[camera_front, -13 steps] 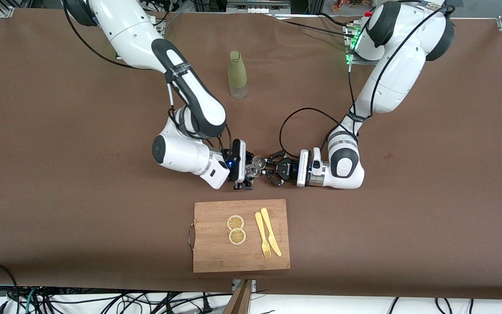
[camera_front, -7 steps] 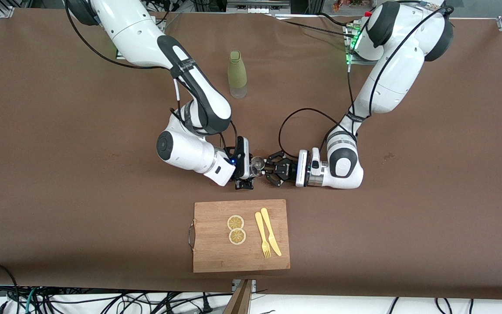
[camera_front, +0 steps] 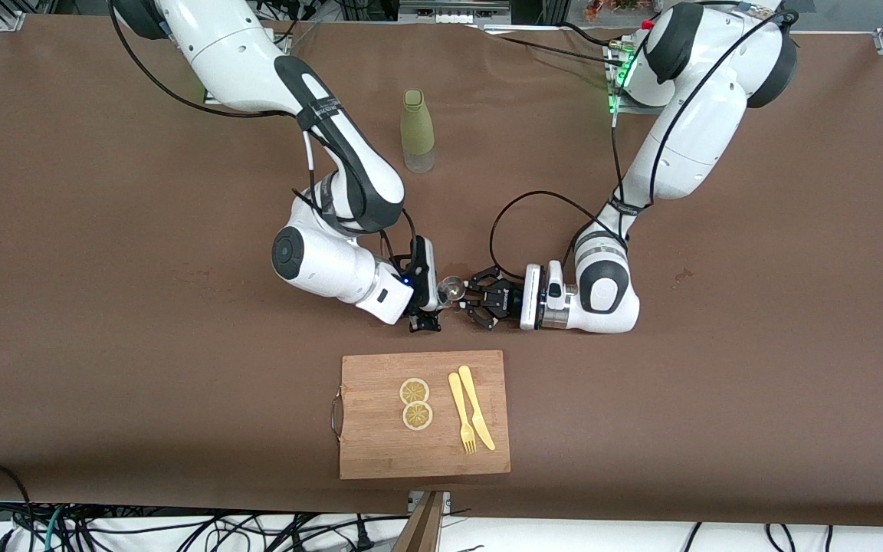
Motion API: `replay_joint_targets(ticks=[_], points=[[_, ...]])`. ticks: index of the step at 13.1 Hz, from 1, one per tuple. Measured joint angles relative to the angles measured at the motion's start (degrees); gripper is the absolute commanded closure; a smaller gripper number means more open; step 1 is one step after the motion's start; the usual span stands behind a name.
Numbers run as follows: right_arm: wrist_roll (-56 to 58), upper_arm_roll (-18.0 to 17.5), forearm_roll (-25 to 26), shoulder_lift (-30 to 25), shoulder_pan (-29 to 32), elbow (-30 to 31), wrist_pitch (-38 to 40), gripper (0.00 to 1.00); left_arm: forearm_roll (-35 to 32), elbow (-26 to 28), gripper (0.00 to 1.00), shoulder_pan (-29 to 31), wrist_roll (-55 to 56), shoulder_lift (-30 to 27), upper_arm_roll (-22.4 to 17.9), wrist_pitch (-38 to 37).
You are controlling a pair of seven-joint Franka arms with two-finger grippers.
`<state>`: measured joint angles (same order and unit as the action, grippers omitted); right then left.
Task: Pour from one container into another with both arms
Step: 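Tilt the beaker with the right gripper to pour into the jigger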
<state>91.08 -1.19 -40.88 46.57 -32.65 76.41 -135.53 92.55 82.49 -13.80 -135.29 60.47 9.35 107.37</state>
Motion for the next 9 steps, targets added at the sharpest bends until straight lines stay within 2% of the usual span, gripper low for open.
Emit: replay_joint_targets(ticks=[2,9], points=[[0.0,0.0,0.8,-0.1,0.0,0.2,0.0,1.0,0.0,0.0,1.0,0.0,0.0,0.0,0.0,0.0],[0.0,0.0,8.7,-1.3,-0.3,0.9,0.1,1.0,0.0,0.0,1.0,0.0,0.0,0.0,0.0,0.1]])
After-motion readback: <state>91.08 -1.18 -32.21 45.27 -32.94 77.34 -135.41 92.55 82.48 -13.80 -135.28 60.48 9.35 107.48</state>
